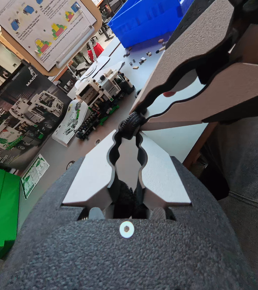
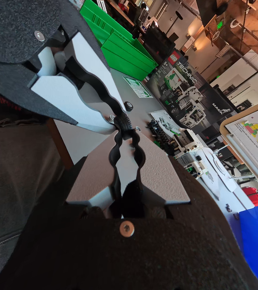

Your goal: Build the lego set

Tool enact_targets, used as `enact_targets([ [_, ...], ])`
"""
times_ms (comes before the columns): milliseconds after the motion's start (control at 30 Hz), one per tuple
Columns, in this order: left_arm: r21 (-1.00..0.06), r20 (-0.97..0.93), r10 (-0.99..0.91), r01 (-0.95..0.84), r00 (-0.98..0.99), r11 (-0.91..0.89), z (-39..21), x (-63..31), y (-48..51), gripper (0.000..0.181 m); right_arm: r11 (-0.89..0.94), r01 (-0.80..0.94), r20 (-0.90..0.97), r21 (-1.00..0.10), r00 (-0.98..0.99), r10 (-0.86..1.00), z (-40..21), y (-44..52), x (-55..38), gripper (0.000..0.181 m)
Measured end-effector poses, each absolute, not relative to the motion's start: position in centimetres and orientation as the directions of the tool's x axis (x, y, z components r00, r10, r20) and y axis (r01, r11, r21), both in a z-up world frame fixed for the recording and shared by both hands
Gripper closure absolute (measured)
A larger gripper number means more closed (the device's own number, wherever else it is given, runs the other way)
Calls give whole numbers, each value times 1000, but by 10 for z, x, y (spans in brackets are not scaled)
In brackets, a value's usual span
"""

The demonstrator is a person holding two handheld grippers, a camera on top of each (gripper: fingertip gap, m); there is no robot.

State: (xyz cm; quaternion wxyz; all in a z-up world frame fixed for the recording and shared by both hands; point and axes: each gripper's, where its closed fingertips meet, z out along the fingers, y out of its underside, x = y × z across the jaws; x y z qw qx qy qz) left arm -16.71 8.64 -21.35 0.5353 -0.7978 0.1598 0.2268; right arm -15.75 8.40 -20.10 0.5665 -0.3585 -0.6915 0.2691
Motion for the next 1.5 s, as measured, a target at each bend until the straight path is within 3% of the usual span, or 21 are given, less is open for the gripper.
enact_targets([
  [33,-777,-538,-35,-511,842,-366,-214,-165,87,164,645,178,632,-743,-129,764,-201,83,-157,169],
  [200,-724,-540,-335,-629,772,-282,-230,-138,77,164,729,85,624,-680,-455,635,-218,70,-137,168],
  [300,-647,-649,-275,-705,709,-289,-231,-138,82,164,782,137,665,-608,-450,596,-221,76,-135,168],
  [467,-608,-745,-90,-729,661,-314,-215,-146,87,164,789,166,730,-591,-306,611,-207,82,-138,169],
  [733,-687,-711,94,-658,697,-309,-195,-153,86,165,752,125,761,-647,48,647,-186,84,-143,170],
  [833,-682,-721,115,-671,684,-291,-193,-155,86,165,754,102,760,-649,76,645,-184,82,-144,170],
  [933,-589,-802,95,-756,590,-284,-193,-158,85,164,779,93,783,-620,4,622,-187,81,-147,168],
  [1100,-305,-951,129,-914,280,-268,-195,-168,85,164,518,93,479,-850,-270,835,-197,79,-138,157],
  [1233,-211,-962,216,-955,166,-206,-181,-156,79,165,7,163,-80,-987,-522,849,-186,67,-126,150],
  [1333,-130,-957,279,-974,75,-183,-172,-145,74,165,-368,331,-495,-869,-600,629,-173,65,-123,148],
  [1500,-5,-941,335,-984,-56,-180,-167,-134,70,164,-520,489,-704,-701,-591,394,-174,56,-123,161],
])
